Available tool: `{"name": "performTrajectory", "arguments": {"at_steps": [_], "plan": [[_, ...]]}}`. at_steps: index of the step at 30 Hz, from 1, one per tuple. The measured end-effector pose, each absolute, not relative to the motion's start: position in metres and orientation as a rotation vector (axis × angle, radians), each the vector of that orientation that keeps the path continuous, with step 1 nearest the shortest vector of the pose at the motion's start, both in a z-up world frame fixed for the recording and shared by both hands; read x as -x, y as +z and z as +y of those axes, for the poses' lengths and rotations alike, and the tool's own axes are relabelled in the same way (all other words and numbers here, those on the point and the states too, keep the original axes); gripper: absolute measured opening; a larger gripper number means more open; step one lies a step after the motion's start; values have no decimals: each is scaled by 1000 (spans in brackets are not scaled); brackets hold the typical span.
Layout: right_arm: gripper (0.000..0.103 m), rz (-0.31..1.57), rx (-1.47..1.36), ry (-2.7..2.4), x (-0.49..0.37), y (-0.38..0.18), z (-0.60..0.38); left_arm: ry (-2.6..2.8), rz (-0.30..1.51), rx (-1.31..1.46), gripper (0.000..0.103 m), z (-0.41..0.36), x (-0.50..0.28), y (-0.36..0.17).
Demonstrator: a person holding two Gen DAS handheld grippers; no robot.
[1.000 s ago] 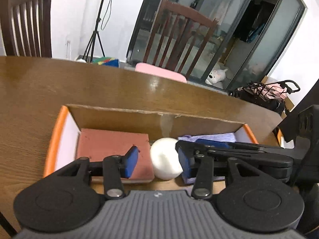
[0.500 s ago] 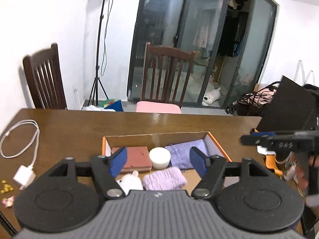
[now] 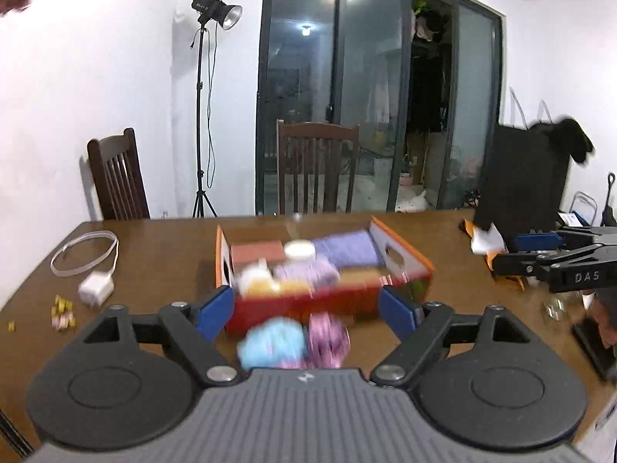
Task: Organize soft objects
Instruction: 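Move the left gripper back toward the blue handkerchief box, then grasp the blue handkerchief box with the left gripper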
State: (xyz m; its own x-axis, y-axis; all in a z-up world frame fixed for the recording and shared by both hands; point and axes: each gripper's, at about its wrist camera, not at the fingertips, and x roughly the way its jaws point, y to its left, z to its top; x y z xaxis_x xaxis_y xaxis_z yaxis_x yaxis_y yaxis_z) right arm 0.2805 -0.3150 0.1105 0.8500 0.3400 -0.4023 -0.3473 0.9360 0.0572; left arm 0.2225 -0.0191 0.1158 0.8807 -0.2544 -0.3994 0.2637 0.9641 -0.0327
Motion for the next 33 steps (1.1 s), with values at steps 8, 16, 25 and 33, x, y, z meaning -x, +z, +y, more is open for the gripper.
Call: {"name": "performTrajectory", "arguments": {"at_steps": [8, 16, 25, 33], "plan": [[76, 530, -21, 393, -202, 4, -292, -287, 569, 39, 82, -20, -145, 11], [55, 560, -43, 455, -192, -16, -275, -305, 569, 41, 68, -23, -158, 3], [40, 598, -57, 484, -262, -15, -263, -460, 624, -28, 39, -79, -189, -18], [33, 671, -195, 504, -248, -20, -281, -332, 661, 28, 35, -43, -208, -25]]}}
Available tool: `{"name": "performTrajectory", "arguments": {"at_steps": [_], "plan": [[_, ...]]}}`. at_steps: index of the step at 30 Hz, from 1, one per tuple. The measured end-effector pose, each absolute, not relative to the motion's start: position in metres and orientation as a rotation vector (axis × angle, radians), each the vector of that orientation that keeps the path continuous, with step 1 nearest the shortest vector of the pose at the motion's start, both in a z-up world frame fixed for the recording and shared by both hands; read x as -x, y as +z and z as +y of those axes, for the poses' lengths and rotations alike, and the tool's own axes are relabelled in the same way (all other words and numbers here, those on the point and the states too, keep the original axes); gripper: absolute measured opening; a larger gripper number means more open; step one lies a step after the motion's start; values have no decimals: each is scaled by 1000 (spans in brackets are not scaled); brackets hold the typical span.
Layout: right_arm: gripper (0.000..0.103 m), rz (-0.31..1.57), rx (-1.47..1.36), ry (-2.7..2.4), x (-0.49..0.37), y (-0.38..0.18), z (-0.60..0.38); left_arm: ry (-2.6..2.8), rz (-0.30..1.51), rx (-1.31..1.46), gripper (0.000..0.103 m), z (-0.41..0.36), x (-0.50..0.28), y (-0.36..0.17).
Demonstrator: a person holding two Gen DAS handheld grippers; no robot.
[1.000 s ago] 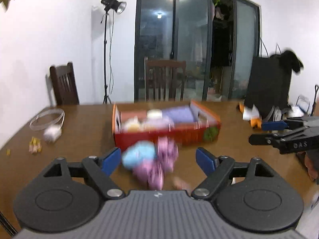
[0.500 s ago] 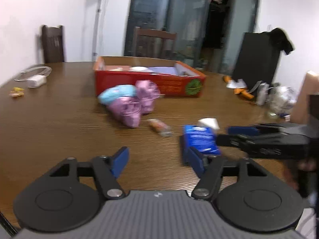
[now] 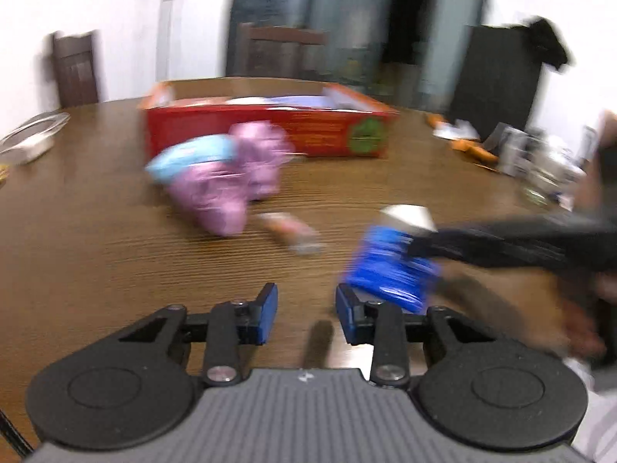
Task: Organize soft objects
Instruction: 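Grasp the blue handkerchief box with the left gripper, then carry the handkerchief box into the cardboard box and release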
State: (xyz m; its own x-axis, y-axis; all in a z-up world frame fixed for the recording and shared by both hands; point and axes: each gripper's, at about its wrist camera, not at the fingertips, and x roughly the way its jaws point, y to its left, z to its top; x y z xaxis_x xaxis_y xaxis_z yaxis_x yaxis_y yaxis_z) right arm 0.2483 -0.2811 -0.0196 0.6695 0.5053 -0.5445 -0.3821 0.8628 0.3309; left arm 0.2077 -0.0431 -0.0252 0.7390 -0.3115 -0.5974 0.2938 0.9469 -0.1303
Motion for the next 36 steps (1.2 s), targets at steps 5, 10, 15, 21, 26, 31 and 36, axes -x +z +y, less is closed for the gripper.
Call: {"name": "performTrajectory", "arguments": {"at_steps": [5, 10, 15, 21, 26, 31, 36], "plan": [[34, 655, -266, 489, -222, -14, -293, -357, 691, 195, 35, -11, -206, -14], [34, 654, -317, 490, -233, -14, -299, -521, 739, 259, 35, -32, -204, -14], [34, 693, -328, 497, -247, -28, -294, -521, 785, 303, 36, -44, -210, -25], [29, 721, -396, 547, -256, -32, -298, -533, 760, 360, 27, -43, -223, -24], [29, 598, -386, 531, -283, 12, -304, -572, 657, 332, 27, -47, -274, 25], [29, 503, -358, 493, -368, 66, -312, -593, 584, 270, 27, -63, -374, 77], [29, 584, -311, 432, -457, 67, -308, -538, 713, 270, 27, -81, -465, 68]]}}
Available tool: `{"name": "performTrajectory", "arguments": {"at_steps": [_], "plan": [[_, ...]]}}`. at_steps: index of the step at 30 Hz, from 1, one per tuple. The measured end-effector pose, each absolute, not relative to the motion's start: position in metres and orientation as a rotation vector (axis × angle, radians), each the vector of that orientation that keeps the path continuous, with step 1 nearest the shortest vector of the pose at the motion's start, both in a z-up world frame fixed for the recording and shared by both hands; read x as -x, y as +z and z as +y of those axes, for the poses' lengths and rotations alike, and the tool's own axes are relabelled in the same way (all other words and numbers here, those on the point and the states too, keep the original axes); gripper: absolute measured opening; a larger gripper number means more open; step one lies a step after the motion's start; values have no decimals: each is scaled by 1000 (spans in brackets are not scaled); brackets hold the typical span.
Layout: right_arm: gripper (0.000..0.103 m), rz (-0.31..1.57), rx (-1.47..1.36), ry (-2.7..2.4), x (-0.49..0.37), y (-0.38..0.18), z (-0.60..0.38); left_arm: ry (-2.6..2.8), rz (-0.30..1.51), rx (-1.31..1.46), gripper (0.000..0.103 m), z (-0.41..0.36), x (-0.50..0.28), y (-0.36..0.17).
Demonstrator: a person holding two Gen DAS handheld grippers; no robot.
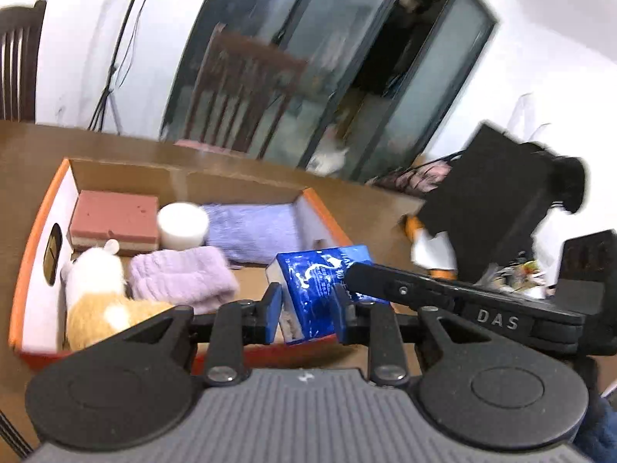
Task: Organize soft objects
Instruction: 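Carry the handkerchief box into the cardboard box and release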
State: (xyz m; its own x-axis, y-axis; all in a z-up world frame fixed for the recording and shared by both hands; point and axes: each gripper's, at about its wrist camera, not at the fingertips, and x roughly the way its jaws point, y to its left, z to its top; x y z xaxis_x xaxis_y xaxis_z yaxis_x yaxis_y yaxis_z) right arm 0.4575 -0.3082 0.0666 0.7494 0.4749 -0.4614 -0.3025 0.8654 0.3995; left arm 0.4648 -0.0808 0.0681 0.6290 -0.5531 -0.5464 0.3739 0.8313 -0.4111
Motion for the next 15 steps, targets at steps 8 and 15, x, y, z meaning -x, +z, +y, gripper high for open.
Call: {"name": "performTrajectory", "arguments": {"at_steps": [8, 15], "plan": [[29, 790, -305, 445, -521, 25, -291, -501, 851, 222, 28, -73, -499, 24], [32, 884, -257, 475, -527, 6, -266, -478, 773, 163, 49, -53, -481, 37]]}}
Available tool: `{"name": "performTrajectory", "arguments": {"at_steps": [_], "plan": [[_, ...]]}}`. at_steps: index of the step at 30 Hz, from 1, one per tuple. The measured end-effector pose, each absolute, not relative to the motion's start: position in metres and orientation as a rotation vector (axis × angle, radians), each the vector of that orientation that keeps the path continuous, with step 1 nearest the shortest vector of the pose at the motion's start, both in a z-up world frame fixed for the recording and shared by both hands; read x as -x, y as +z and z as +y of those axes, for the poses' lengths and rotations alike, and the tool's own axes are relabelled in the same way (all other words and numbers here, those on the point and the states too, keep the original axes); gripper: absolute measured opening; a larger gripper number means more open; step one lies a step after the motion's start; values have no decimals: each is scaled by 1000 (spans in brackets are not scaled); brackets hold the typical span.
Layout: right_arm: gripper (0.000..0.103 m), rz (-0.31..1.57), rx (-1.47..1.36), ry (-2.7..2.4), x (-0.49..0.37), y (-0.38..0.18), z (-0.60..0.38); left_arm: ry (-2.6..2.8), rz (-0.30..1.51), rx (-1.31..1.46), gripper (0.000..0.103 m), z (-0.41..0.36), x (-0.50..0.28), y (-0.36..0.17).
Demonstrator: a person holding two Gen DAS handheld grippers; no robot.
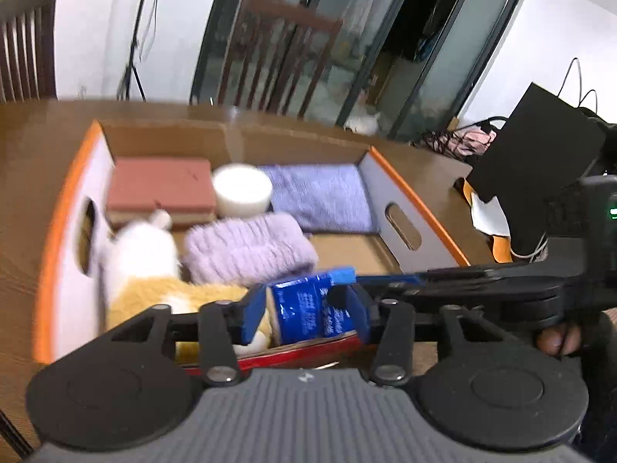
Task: Organize soft objects
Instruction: 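Carry the handkerchief box into the cardboard box and release, then move the left gripper back toward the pink satin bow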
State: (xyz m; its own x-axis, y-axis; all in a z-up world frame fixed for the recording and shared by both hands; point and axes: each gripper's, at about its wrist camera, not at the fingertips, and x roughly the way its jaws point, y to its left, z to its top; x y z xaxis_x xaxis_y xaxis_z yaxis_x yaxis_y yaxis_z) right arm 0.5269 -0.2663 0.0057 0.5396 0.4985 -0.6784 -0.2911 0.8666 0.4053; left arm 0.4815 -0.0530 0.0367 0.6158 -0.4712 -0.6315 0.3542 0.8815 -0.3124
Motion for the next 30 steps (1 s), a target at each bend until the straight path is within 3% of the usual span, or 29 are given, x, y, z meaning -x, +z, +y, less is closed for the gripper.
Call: {"name": "performTrajectory", "arguments": {"at_steps": [3, 8, 14, 19, 30], "plan": [[41, 887, -251, 477, -525, 6, -260, -462, 724, 136, 51, -40, -468, 52], [46, 862, -240, 456, -508, 25, -261, -407, 669, 120, 56, -15, -442, 81], [55, 709, -170, 433, -457, 92, -273, -374, 553, 95, 68, 7, -388, 125], [69, 532, -91, 390, -392, 149, -289, -361, 457, 71, 78, 21, -334, 154], [71, 395, -58, 432, -308, 182, -287, -352, 364, 32, 84, 23, -265, 166]]}}
